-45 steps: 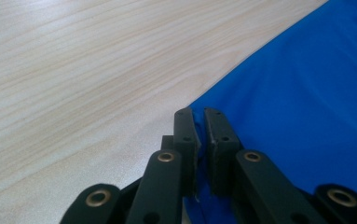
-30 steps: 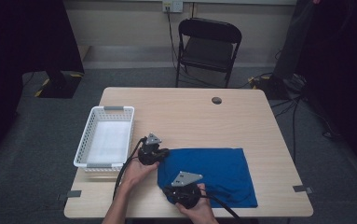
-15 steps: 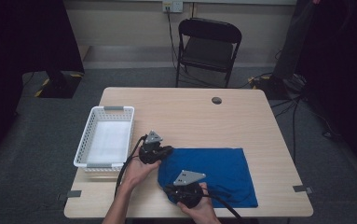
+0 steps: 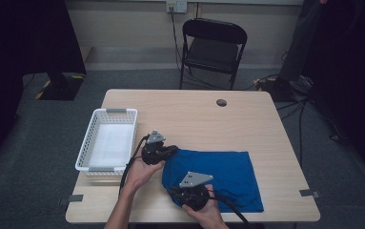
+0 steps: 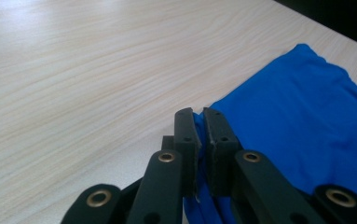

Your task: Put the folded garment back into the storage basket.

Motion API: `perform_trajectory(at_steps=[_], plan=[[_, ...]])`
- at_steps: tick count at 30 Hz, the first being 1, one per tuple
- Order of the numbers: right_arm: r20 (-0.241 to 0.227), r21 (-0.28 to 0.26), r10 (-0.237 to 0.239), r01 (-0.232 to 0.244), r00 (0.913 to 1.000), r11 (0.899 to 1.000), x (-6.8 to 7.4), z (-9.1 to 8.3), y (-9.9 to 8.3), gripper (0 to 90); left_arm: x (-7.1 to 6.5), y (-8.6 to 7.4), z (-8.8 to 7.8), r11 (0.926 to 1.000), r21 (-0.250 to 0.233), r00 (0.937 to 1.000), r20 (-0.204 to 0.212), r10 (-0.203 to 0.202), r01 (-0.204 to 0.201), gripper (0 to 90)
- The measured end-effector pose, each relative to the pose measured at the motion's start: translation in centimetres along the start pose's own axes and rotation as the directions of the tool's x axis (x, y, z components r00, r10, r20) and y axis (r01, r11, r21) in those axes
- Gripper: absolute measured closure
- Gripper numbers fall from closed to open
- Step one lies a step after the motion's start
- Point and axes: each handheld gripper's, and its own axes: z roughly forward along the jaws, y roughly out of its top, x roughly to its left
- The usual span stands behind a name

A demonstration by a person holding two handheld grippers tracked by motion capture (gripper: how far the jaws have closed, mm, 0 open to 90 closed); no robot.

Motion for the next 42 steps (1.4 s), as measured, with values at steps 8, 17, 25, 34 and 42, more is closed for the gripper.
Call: perform_trajectory(at_steps=[8, 17, 25, 34, 42], plan=[[-0.005, -0.013, -0.002, 0.002, 1.0, 1.0, 0.1, -0.5, 0.3, 82.7, -0.2, 0.6, -0.4, 0.9999, -0.014, 1.0, 0.01, -0.002, 0.002, 85.2], [-0.005, -0.031, 0.001, -0.001, 1.0, 1.0, 0.1, -1.0, 0.7, 82.8, -0.3, 1.3, -0.8, 0.9996, -0.028, 0.9999, 0.013, 0.001, 0.0, 85.2], [-0.01, -0.045, -0.002, 0.001, 1.0, 0.999, 0.1, -1.3, 1.1, 82.7, -0.2, 1.5, -1.2, 0.9993, -0.038, 0.9999, 0.015, -0.006, 0.006, 85.1], [-0.022, -0.072, 0.008, -0.01, 0.9997, 0.997, 0.4, -1.4, 1.8, 82.7, -0.5, 2.7, -1.7, 0.9989, -0.047, 1.0, 0.008, 0.006, -0.005, 85.2], [-0.022, -0.093, 0.009, -0.011, 0.9997, 0.996, 0.2, -2.0, 2.4, 82.8, -0.4, 3.5, -2.2, 0.9984, -0.055, 0.9999, -0.001, 0.011, -0.011, 85.2]])
